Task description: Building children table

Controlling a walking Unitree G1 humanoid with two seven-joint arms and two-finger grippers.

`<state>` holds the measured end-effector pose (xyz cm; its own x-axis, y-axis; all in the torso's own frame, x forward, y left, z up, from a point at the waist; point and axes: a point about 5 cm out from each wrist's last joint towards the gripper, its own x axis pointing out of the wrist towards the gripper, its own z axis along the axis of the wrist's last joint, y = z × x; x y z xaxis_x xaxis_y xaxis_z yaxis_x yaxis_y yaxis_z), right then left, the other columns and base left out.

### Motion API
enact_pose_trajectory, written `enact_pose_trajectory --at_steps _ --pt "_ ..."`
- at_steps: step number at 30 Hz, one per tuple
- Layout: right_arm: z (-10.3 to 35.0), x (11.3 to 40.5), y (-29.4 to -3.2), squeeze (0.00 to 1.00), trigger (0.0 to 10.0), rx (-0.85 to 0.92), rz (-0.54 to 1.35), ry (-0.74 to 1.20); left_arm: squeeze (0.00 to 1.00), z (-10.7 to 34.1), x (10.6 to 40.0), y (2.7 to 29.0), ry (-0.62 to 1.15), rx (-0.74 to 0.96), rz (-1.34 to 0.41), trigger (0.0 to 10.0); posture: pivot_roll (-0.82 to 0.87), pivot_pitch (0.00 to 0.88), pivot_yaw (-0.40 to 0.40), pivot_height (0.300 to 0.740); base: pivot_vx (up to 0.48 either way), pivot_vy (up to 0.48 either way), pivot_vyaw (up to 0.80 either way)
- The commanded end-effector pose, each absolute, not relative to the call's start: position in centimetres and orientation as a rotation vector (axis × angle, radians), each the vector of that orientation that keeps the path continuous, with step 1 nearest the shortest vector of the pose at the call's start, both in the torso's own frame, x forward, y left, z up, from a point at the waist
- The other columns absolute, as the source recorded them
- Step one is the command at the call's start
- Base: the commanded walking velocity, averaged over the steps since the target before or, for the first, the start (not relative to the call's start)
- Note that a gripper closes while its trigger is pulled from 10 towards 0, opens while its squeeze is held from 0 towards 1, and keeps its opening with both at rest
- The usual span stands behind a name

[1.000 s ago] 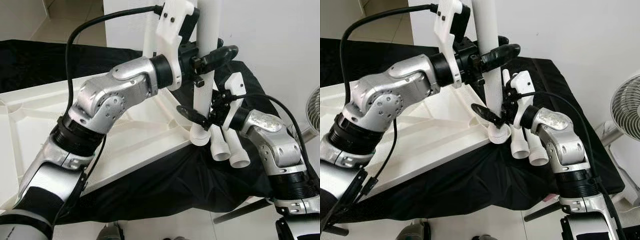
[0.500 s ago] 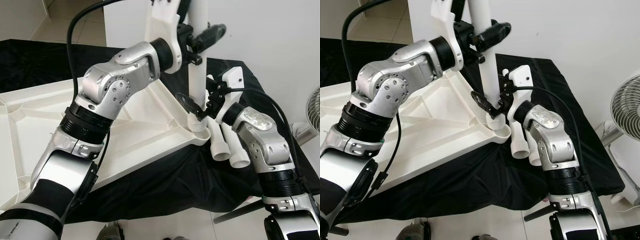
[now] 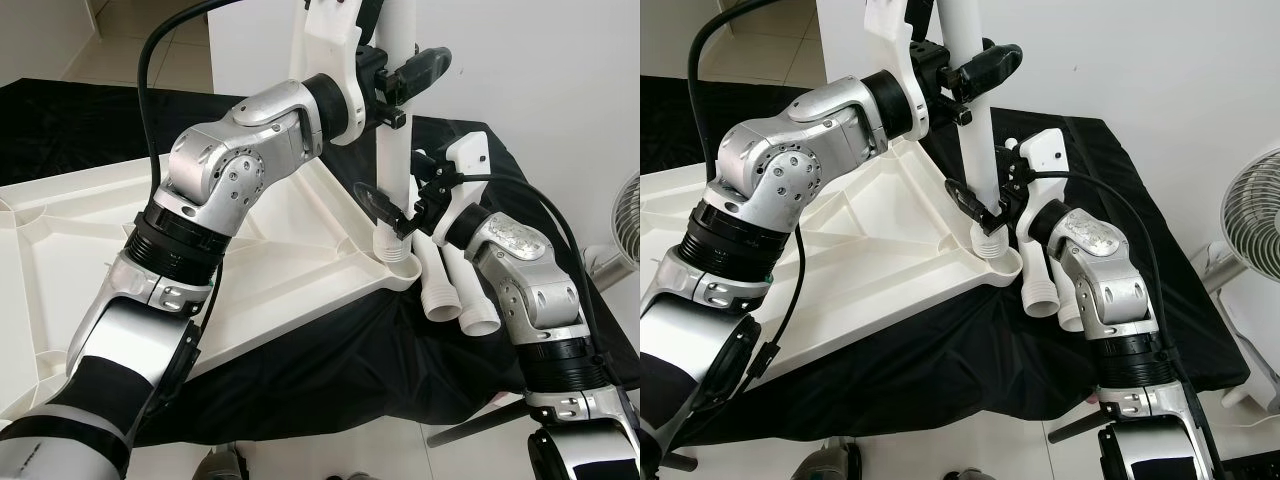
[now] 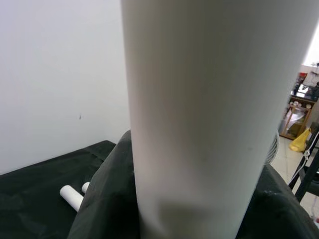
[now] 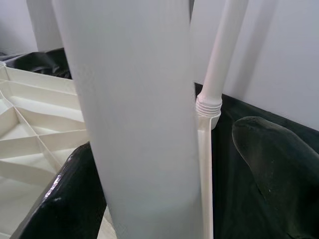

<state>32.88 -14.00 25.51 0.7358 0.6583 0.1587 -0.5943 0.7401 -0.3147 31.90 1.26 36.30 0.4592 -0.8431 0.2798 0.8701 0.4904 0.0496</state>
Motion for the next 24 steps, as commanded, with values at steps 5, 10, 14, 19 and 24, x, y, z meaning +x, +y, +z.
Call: enact_pose_trajectory --at_steps 5,10,14,19,24 --pt "25.8 33.0 -14.3 0.0 10.0 -0.254 0.672 -0.283 0.0 37.0 31.2 0.6 -0.306 -0.089 -1.133 10.0 0.07 0.075 -0.095 0.74 0.0 0.0 0.0" --pt "25.7 33.1 -13.9 0.0 10.0 -0.249 0.656 -0.283 0.0 37.4 31.3 0.6 -0.318 -0.107 -1.108 10.0 0.07 0.079 -0.095 0.74 0.0 0.0 0.0" --pt "25.4 33.2 -13.0 0.0 10.0 -0.238 0.637 -0.278 0.0 38.0 31.2 0.5 -0.341 -0.134 -1.08 10.0 0.07 0.079 -0.095 0.74 0.0 0.0 0.0" --pt "24.7 33.6 -11.8 0.0 10.0 -0.231 0.558 -0.249 0.0 38.7 31.0 0.1 -0.378 -0.146 -1.025 10.0 0.07 0.09 -0.082 0.74 0.0 0.0 0.0" --pt "24.5 34.2 -11.2 0.0 10.0 -0.286 0.415 -0.24 0.0 39.1 31.1 0.1 -0.41 -0.098 -0.929 10.0 0.07 0.096 -0.079 0.74 0.0 0.0 0.0"
